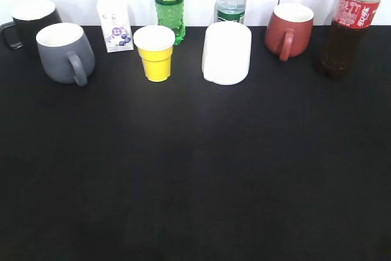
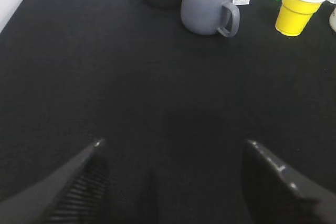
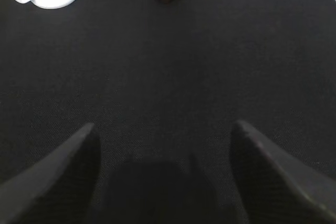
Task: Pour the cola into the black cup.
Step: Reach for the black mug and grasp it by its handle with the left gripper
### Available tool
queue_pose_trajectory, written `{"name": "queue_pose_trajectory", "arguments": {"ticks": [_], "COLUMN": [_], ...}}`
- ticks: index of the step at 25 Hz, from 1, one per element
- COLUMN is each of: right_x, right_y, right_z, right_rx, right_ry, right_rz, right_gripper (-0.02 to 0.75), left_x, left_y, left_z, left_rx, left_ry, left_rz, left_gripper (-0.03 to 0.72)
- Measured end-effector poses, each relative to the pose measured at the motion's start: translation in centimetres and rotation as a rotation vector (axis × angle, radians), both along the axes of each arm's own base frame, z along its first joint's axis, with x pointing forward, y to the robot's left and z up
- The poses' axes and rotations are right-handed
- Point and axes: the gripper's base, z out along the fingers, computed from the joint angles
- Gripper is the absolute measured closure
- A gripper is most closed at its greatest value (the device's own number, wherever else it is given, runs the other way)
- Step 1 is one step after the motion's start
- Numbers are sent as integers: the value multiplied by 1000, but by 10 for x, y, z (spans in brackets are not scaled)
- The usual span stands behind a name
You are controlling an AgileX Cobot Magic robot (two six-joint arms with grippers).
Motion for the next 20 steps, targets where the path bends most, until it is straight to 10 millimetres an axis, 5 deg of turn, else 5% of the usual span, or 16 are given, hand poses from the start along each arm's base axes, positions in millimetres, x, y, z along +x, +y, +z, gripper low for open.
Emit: {"name": "queue_pose_trajectory", "arguments": {"ticks": [8,12,15,20], "right_x": [0,0,0,0], "right_y": [0,0,0,0], "right_z": [0,0,0,0], "right_rx": [0,0,0,0], "right_ry": [0,0,0,0], "right_rz": [0,0,0,0], "right_gripper": [157,157,157,157], "left_x": [0,13,66,166], "left_y": [0,2,-1,-13], "left_z": [1,40,33,-14], "left_rx": [0,26,110,84], "left_ry": [-6,-415,-512,-417], "left_rz": [0,15,-2,-82], "left_gripper": [103,119,227,241]}}
